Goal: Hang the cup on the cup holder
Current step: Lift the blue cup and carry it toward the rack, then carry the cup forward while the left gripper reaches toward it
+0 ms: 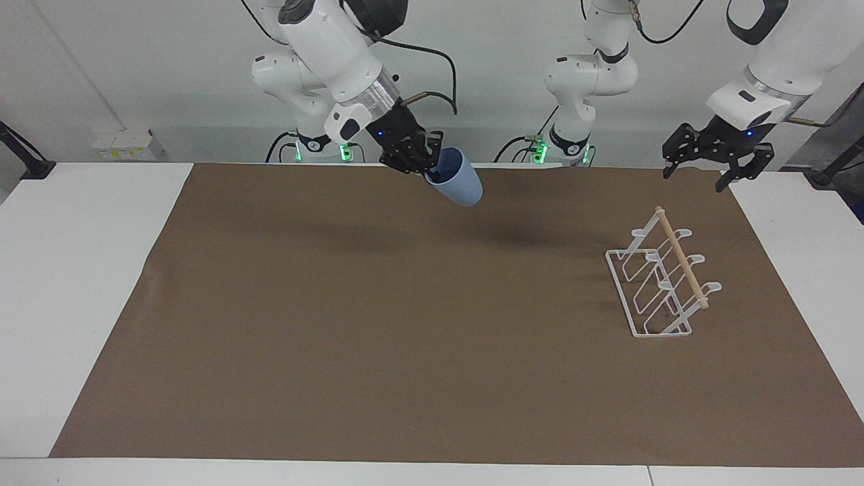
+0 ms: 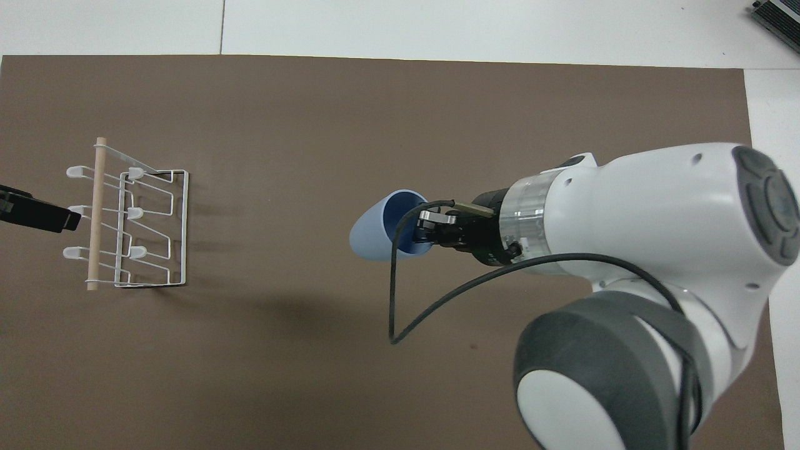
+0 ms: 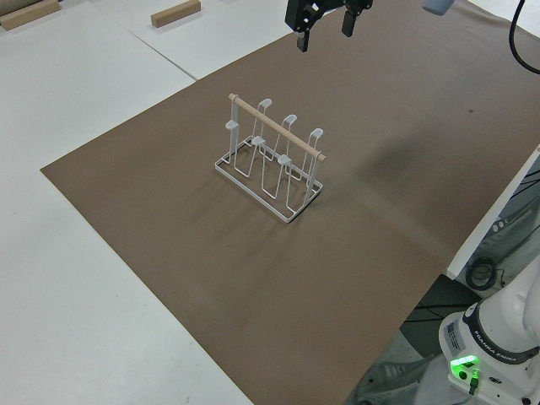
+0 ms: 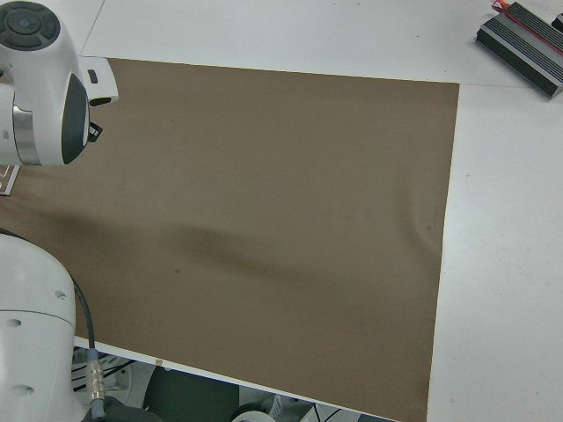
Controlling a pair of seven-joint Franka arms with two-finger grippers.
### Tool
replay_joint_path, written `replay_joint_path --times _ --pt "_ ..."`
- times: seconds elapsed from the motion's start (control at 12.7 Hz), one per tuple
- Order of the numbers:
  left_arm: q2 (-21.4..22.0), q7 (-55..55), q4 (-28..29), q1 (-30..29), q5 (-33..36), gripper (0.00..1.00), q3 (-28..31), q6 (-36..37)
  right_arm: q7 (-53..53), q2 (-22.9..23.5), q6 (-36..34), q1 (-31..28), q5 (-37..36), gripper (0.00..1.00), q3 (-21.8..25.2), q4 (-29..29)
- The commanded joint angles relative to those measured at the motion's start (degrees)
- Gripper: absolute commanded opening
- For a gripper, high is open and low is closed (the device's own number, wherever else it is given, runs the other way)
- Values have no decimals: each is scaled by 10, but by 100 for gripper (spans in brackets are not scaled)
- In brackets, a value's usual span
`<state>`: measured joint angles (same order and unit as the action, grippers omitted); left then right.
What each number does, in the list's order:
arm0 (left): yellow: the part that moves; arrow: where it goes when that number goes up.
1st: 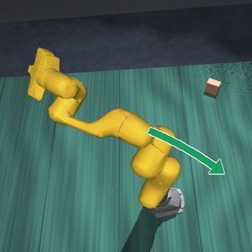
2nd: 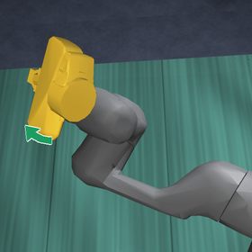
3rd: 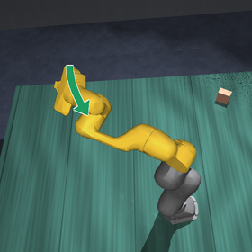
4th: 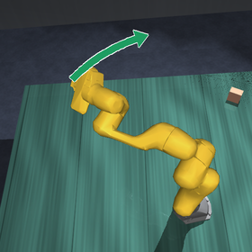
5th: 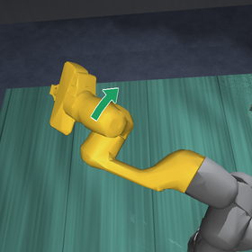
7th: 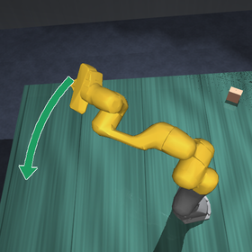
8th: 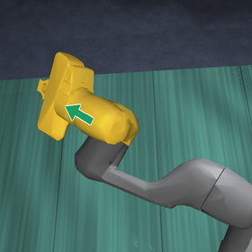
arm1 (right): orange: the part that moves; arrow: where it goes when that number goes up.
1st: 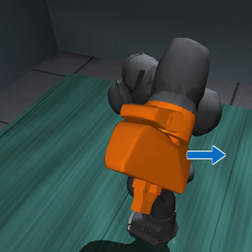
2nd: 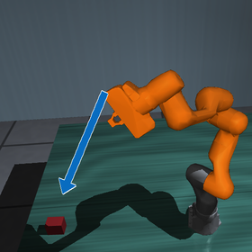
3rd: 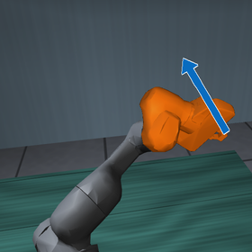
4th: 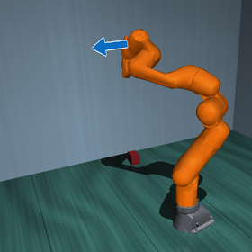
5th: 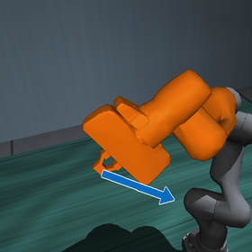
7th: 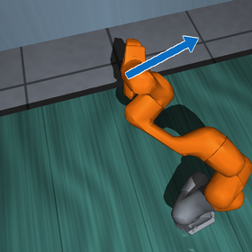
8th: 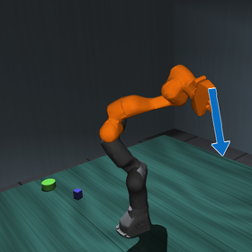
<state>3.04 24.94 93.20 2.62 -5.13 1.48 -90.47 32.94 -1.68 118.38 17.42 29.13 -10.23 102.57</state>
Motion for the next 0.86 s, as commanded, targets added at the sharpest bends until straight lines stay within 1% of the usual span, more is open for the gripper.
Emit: replay_joint_path --times 0.0,0.16,0.24,0.31,0.55,0.63,0.79 --pt "37 93 59 15 -31 100 -4 -45 68 2 55 40 17 0 2 14" --pt "37 181 59 30 -87 100 -4 -68 111 12 83 66 18 0 2 14" --pt "36 226 60 40 -101 100 -5 -81 127 16 100 78 31 0 2 14" --pt "37 259 60 55 -106 100 -5 -84 140 25 119 88 47 0 2 14" --pt "38 353 63 84 -126 100 -6 -82 186 48 191 118 64 0 2 12" --pt "38 387 63 95 -127 100 -7 -82 206 51 206 125 71 0 2 11" --pt "40 426 68 107 -137 100 -7 -84 212 52 211 125 77 0 2 10"
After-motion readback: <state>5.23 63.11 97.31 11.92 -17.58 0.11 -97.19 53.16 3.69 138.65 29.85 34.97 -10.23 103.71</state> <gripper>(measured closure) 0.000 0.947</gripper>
